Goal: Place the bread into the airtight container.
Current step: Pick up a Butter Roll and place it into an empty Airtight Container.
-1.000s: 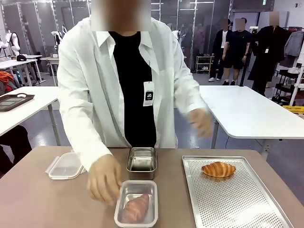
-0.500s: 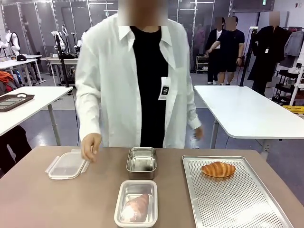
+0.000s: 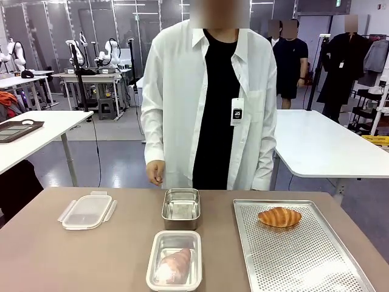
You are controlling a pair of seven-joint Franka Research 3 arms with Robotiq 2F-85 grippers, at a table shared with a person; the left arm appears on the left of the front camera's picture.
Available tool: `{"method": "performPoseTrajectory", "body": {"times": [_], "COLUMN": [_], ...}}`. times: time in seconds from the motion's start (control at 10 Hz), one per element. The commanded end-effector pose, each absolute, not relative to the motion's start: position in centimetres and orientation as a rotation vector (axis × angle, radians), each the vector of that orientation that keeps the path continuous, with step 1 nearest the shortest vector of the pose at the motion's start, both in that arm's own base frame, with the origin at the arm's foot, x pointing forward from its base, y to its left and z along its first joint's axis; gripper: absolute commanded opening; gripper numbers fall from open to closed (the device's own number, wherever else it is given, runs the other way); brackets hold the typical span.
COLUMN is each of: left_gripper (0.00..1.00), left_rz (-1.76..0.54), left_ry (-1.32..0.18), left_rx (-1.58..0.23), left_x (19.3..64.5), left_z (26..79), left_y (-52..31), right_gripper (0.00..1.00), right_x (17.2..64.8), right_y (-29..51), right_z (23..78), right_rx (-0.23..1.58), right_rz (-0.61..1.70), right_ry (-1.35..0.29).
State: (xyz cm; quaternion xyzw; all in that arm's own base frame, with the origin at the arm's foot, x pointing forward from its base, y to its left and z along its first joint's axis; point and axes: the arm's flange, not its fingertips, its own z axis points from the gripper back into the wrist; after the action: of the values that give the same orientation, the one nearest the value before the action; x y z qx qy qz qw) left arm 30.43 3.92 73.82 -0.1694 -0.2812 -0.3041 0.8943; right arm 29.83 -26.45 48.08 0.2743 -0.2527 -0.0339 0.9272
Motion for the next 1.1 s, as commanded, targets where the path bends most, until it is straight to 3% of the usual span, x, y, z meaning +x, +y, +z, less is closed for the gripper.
{"method": "performPoseTrajectory", "body": {"times": [0.0,0.6,1.0], "left_gripper": [1.00,1.00,1.00], "left_rz": [-0.655,-0.655,-0.655], "left_ry": [-0.582,-0.582,-0.582], "left_rx": [-0.355,-0.355,-0.355], "left_x": [30.4,30.4,30.4], "left_z": [73.9,73.9,73.9], "left_y": [3.9,3.9,3.9], "right_gripper": [1.00,1.00,1.00], "right_x": [29.8,35.0,37.6], "right_y": [-26.5,-15.9,-8.6], "right_z": [48.1,53.5,53.1], "right_rx": [0.562,0.258,0.071], "right_rz": [-0.070,0.301,0.491], "right_ry": [-0.518,-0.492,-0.459]}}
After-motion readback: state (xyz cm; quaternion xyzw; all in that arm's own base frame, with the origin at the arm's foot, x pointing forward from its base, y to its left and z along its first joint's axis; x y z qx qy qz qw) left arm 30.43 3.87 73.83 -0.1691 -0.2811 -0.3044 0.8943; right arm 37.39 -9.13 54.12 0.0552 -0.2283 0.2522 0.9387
